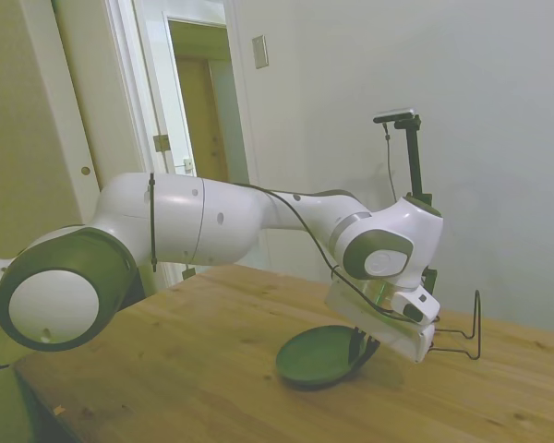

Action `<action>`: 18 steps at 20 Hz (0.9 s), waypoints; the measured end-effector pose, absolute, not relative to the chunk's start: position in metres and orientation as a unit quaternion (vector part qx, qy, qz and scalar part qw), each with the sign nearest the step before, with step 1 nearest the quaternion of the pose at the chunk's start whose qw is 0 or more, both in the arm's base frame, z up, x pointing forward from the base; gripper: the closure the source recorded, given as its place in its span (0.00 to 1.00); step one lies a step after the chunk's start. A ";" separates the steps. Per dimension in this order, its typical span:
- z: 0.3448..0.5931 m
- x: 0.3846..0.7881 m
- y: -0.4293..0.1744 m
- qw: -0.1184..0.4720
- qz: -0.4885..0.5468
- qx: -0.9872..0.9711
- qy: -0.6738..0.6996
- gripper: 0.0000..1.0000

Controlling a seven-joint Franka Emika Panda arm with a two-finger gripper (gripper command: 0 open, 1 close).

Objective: Unload the plate

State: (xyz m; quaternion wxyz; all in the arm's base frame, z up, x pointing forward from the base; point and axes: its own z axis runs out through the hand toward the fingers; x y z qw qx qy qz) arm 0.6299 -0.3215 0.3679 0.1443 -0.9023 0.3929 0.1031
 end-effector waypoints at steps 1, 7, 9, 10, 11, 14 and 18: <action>0.368 0.630 -0.322 0.144 0.103 -0.903 0.393 0.00; 0.368 0.630 -0.323 0.133 0.101 -0.906 0.388 0.00; 0.370 0.633 -0.323 0.124 0.092 -0.909 0.388 0.00; 0.373 0.635 -0.322 0.120 0.084 -0.910 0.387 0.00; 0.379 0.636 -0.321 0.118 0.077 -0.912 0.386 0.00; 0.420 0.641 -0.313 0.116 0.045 -0.917 0.379 0.00; 0.497 0.645 -0.288 0.118 -0.007 -0.925 0.362 0.00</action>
